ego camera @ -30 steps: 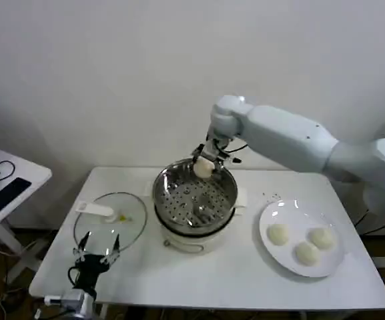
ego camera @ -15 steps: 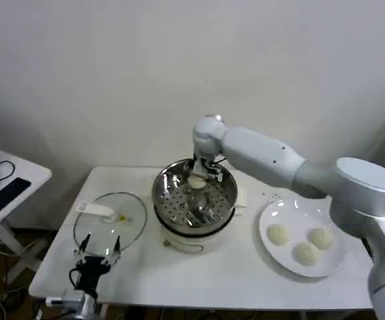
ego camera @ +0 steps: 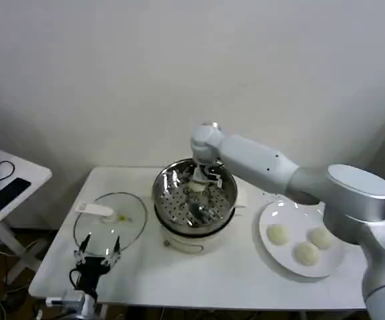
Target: Take steamed baozi put them in steamer then cover it.
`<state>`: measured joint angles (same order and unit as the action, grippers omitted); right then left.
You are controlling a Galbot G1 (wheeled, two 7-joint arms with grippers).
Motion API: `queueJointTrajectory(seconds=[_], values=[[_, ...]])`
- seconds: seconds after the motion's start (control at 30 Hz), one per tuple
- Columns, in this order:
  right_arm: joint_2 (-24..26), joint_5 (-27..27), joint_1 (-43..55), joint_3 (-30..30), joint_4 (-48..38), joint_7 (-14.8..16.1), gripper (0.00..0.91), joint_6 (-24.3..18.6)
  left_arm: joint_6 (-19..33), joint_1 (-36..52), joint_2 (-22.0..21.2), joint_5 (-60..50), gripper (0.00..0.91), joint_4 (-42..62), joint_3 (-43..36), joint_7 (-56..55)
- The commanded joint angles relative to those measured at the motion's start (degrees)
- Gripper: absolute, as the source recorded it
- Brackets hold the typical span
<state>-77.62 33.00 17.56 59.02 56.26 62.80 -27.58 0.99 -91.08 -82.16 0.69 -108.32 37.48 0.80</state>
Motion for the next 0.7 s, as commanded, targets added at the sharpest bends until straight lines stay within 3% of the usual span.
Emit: queueJointTrajectory(seconds=[0.03,0.27,0.37,0.43,0.53,0.6,0.7], values=[[0.6,-0.7,1.1,-0.4,1.0,0.3,0.907,-1.1,0.0,0.0,0.0,0.0,0.907,0.0,0.0,0.0],[5.2,-8.7,7.1,0.9,8.3,1.3,0.907,-0.4,-0.1,0.1,-0.1,-0.1,0.907,0.1,-0.4,0.0],[10.8,-17.6,13.7,5.8,13.8,2.3,0.907,2.9,-0.2,0.1,0.0,-0.2,0.907,0.0,-0.5,0.0],[14.8,-22.5,18.3,9.2,16.7,2.8,0.907,6.1,-0.3,0.3,0.0,-0.1,0.907,-0.2,-0.5,0.0],[21.0,-37.0,25.7,16.8,20.5,2.9,0.907,16.7,-0.4,0.6,-0.2,0.1,0.907,0.0,-0.5,0.0],[23.8,-43.0,28.8,19.5,21.4,3.1,0.907,20.3,-0.4,0.8,-0.2,0.1,0.907,-0.1,-0.5,0.0],[28.4,-56.1,33.1,24.9,22.4,3.9,0.907,28.0,-0.4,0.7,0.2,0.2,0.907,-0.3,-0.8,0.0]])
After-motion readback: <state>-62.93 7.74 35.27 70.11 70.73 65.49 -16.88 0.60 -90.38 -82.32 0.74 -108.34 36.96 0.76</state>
